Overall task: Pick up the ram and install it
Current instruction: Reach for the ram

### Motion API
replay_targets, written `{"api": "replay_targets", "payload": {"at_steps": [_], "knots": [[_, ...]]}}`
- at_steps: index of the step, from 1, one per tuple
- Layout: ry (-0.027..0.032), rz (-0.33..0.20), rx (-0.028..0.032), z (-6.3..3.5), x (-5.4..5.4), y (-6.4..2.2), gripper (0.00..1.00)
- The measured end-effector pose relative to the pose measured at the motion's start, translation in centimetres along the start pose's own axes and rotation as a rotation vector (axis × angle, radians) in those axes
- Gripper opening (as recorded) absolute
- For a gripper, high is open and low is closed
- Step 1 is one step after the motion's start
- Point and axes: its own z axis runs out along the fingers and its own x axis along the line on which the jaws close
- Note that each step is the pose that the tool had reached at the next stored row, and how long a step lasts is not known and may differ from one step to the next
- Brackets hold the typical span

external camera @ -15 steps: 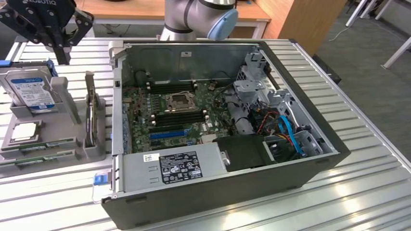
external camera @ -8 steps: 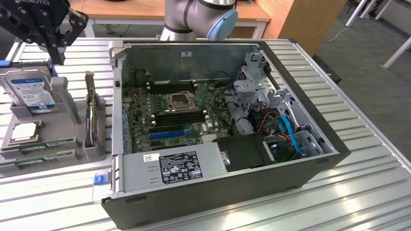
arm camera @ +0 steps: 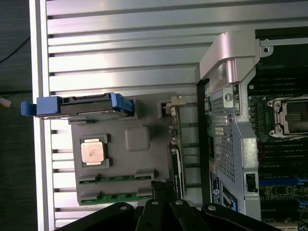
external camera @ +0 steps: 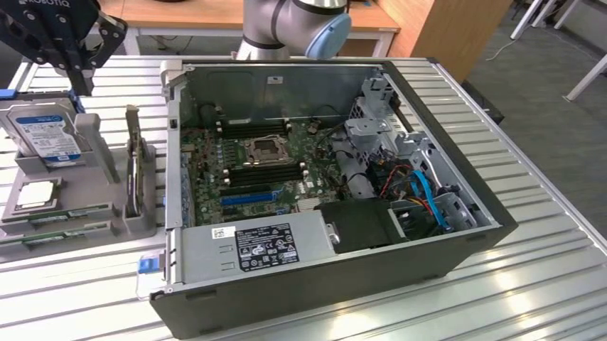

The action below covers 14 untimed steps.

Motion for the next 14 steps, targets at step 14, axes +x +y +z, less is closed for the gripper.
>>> {"api": "replay_targets", "payload": {"at_steps": [14], "knots": [[-0.0284,-0.001,-0.0021,0.05,1.02,-0.08,0.1]]}}
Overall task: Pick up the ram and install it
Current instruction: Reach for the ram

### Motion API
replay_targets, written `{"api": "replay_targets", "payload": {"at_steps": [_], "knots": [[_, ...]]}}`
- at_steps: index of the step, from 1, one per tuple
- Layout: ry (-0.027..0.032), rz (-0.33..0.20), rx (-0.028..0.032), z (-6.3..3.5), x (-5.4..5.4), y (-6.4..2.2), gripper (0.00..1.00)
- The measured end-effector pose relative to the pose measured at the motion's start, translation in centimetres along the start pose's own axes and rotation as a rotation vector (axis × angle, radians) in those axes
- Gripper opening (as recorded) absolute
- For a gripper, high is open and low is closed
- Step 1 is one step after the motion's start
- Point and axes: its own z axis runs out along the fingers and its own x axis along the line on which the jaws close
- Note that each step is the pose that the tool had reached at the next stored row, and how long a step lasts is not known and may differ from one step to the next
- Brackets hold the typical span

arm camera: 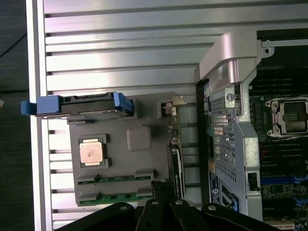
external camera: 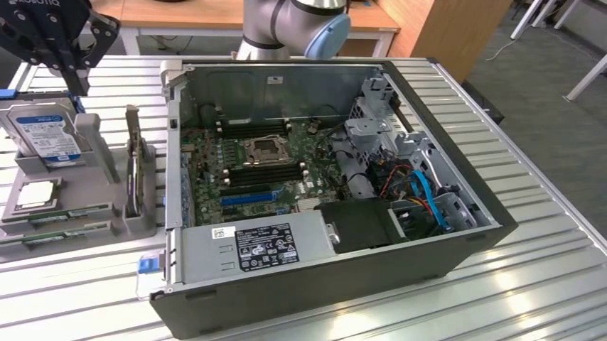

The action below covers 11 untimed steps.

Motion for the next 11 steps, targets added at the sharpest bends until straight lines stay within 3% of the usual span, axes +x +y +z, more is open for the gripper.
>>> {"api": "replay_targets", "payload": {"at_steps": [11], "knots": [[0.0,0.0,0.0,0.04,2.3,-0.18,0.1]]}}
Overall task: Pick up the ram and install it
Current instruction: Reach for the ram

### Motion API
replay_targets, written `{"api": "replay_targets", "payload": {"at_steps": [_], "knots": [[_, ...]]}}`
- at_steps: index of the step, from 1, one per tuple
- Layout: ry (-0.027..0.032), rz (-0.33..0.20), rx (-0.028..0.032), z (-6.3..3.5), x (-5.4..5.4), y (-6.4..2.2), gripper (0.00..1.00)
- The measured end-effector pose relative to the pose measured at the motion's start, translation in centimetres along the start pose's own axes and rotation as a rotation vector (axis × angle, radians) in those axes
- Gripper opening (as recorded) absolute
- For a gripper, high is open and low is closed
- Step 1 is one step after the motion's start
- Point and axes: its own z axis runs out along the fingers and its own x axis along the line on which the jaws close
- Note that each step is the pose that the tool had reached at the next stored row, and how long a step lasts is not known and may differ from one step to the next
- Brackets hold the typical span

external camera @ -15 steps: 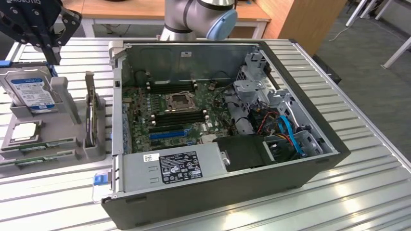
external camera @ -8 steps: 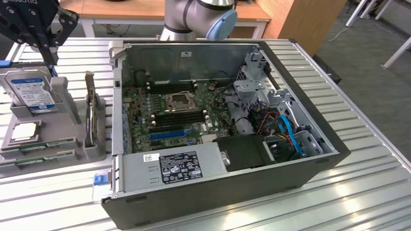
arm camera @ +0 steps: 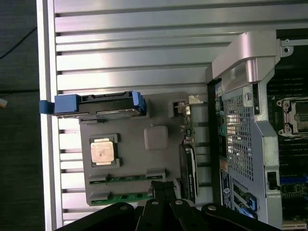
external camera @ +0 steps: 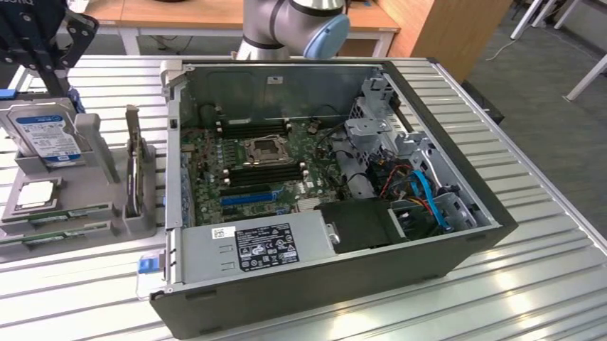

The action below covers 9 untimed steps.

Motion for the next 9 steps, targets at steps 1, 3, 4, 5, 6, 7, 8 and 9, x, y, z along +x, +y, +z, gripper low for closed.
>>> {"api": "replay_targets", "payload": {"at_steps": [1,3,4,5,6,7,8,9], "knots": [[0.0,0.0,0.0,0.0,0.3,-0.02,0.1],[0.0,0.0,0.0,0.01,0.8,-0.06,0.1],[0.0,0.0,0.0,0.02,1.0,-0.08,0.1],[-0.0001,0.0,0.0,0.03,1.3,-0.1,0.1],[0.0,0.0,0.0,0.03,1.6,-0.12,0.1],[0.0,0.0,0.0,0.03,1.8,-0.14,0.1],[-0.0001,0.0,-0.0001,0.05,2.0,-0.15,0.1],[0.0,0.0,0.0,0.05,2.2,-0.17,0.1]]}}
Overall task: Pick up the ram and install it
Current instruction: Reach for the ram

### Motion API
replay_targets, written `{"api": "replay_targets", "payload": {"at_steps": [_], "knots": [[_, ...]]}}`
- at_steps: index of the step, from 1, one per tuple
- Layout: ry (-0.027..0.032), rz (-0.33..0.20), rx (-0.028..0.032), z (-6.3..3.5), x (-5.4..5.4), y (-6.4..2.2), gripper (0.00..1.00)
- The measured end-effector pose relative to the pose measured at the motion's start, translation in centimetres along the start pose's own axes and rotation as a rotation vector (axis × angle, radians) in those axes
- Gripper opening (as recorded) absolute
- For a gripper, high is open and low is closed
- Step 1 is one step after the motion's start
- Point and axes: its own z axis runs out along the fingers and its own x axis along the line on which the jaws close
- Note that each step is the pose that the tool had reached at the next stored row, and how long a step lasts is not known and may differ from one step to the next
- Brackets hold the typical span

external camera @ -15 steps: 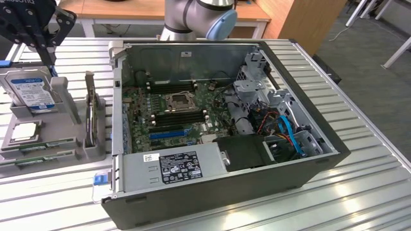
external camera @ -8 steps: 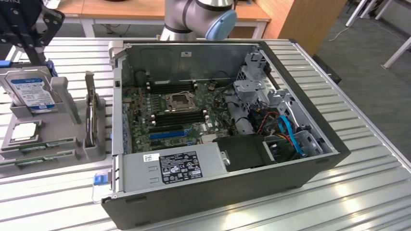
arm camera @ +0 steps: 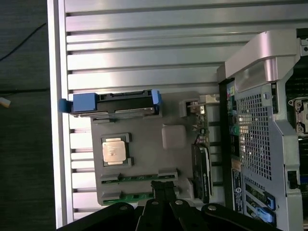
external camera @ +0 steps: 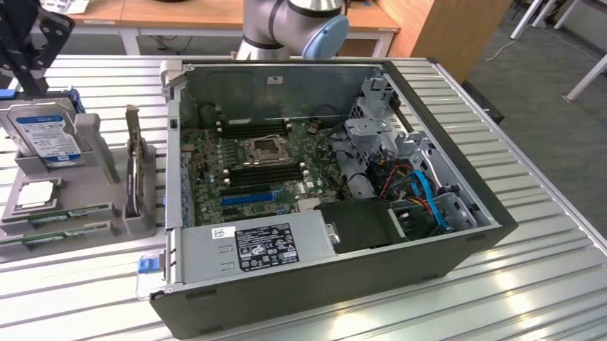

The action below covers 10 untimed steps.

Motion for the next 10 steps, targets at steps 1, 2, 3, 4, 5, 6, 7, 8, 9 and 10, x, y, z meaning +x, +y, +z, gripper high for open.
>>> {"api": "replay_targets", "payload": {"at_steps": [1,2,3,4,5,6,7,8,9,10], "knots": [[0.0001,0.0,0.0,0.0,0.2,-0.01,0.1],[0.0,0.0,0.0,0.01,0.4,-0.03,0.1],[0.0,0.0,0.0,0.02,0.6,-0.04,0.1],[0.0,0.0,0.0,0.02,0.7,-0.06,0.1],[0.0,0.0,0.0,0.03,0.9,-0.07,0.1],[0.0,0.0,0.0,0.04,1.1,-0.09,0.1],[0.0,0.0,0.0,0.05,1.3,-0.1,0.1],[0.0,0.0,0.0,0.06,1.5,-0.12,0.1],[0.0,0.0,0.0,0.07,1.7,-0.13,0.1],[0.0,0.0,0.0,0.07,1.9,-0.15,0.1]]}}
